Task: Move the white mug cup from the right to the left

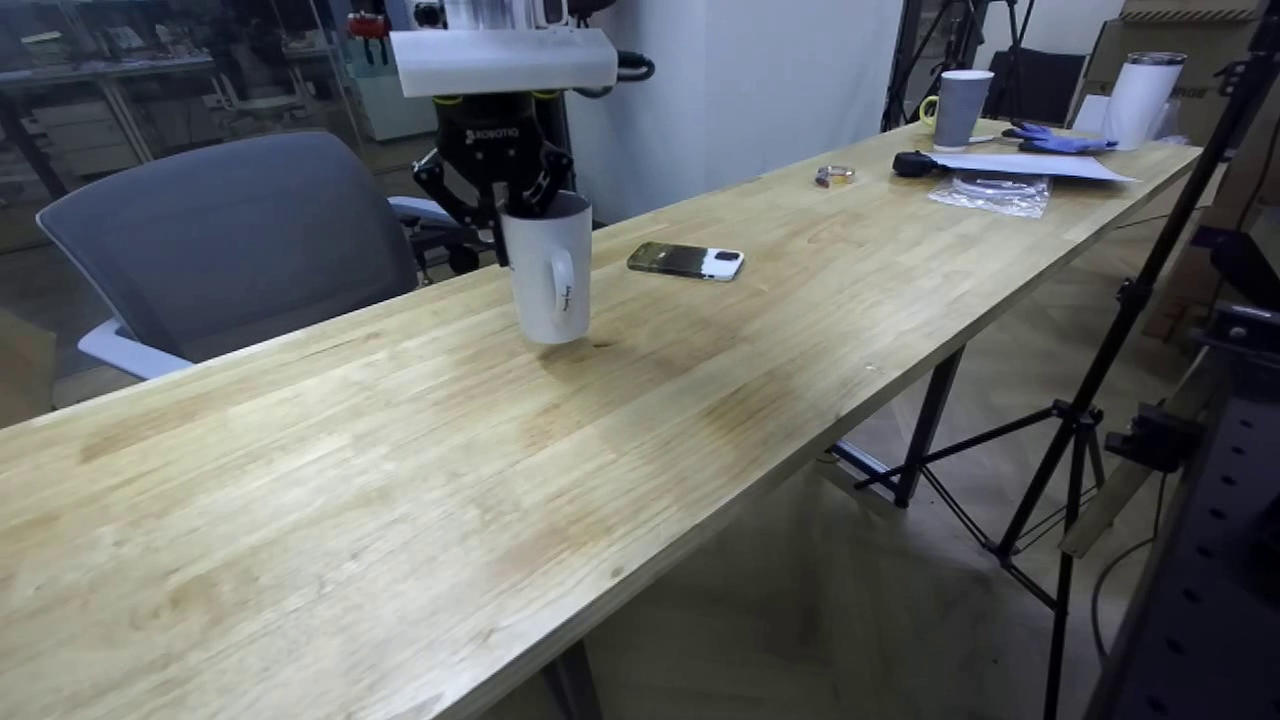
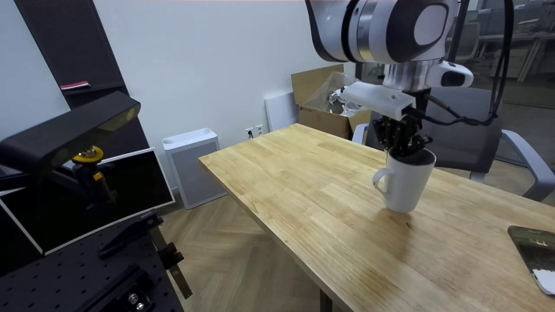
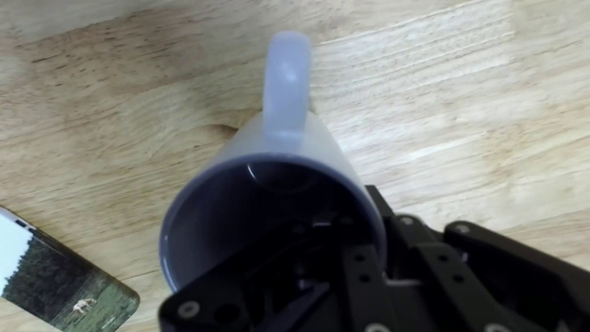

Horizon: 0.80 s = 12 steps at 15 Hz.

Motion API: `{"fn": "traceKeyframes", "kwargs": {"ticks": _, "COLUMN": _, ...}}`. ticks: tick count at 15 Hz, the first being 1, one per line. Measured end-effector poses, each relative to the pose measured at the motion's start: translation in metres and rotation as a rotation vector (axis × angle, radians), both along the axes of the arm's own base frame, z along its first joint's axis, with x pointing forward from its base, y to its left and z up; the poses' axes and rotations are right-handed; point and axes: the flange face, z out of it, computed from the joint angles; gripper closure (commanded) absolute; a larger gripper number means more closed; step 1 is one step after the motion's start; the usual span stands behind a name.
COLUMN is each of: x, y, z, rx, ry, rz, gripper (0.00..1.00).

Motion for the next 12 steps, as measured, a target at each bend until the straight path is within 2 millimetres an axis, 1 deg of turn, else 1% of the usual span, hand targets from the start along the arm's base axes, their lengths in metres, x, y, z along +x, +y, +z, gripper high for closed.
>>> {"fn": "traceKeyframes", "kwargs": {"ticks": 3, "x": -0.007, "y": 0.007, "z": -0.012, "rx": -0.006, "ry": 0.020, "rz": 0.016, "gripper": 0.98}}
{"fn": "traceKeyframes", "kwargs": {"ticks": 7, "x": -0.012, "y": 0.010, "z": -0.029, "rx": -0.020, "ry": 0.031, "rz": 0.035, "gripper": 0.98}}
{"fn": "traceKeyframes", "kwargs": {"ticks": 9, "x": -0.013, "y": 0.012, "z": -0.030, "rx": -0.028, "ry": 0.029, "rz": 0.041, "gripper": 0.98}}
{"fn": "traceKeyframes", "kwargs": {"ticks": 10, "x": -0.013, "y": 0.013, "z": -0.030, "rx": -0.032, "ry": 0.029, "rz": 0.044, "gripper": 0.65}}
{"fn": "traceKeyframes", "kwargs": {"ticks": 11, "x": -0.013, "y": 0.013, "z": -0.030, "rx": -0.035, "ry": 0.029, "rz": 0.046, "gripper": 0.65}}
{"fn": "traceKeyframes", "kwargs": {"ticks": 12, "x": -0.013, "y": 0.014, "z": -0.030, "rx": -0.038, "ry": 0.027, "rz": 0.047, "gripper": 0.60}}
